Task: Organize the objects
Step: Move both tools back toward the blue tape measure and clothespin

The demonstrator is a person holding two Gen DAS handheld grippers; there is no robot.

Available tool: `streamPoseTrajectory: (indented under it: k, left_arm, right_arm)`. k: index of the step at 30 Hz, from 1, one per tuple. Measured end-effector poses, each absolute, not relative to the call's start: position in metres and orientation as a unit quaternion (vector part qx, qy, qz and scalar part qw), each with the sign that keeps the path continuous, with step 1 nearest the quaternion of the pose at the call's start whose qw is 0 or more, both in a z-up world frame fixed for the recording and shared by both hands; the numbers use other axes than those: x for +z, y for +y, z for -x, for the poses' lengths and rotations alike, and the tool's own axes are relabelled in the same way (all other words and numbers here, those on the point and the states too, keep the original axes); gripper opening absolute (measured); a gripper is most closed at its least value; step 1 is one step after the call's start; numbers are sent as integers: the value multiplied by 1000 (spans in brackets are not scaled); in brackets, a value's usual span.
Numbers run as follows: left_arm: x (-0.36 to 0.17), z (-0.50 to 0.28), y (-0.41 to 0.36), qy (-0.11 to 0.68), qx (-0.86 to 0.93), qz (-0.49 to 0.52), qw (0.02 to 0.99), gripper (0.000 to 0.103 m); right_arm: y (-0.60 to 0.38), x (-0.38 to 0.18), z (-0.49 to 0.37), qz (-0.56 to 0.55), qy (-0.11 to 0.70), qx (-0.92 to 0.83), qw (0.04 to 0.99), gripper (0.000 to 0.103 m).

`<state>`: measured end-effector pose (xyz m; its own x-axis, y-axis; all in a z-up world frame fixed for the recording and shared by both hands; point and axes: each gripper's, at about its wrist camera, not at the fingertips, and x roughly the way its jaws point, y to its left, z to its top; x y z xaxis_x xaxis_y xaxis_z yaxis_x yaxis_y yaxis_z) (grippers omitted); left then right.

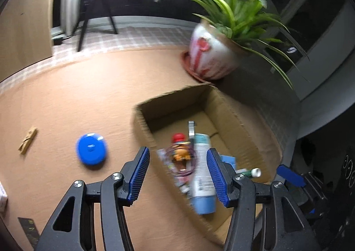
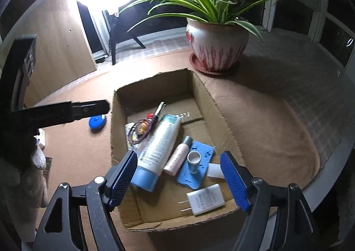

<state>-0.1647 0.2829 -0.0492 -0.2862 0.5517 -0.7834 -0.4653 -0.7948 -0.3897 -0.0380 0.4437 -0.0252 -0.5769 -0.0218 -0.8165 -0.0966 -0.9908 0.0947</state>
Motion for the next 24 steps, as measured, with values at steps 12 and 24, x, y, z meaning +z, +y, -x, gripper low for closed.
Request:
streamPoseTrajectory:
  k: [12, 24]
  left_arm:
    - [-74, 194, 153, -102, 824, 518, 206, 56]
    - [-96, 226, 97, -97, 830, 527, 156, 56]
  right_arm:
    - [394, -20, 70, 462, 110, 877, -76, 74]
    - [317, -35, 139, 501, 87, 850, -136, 74]
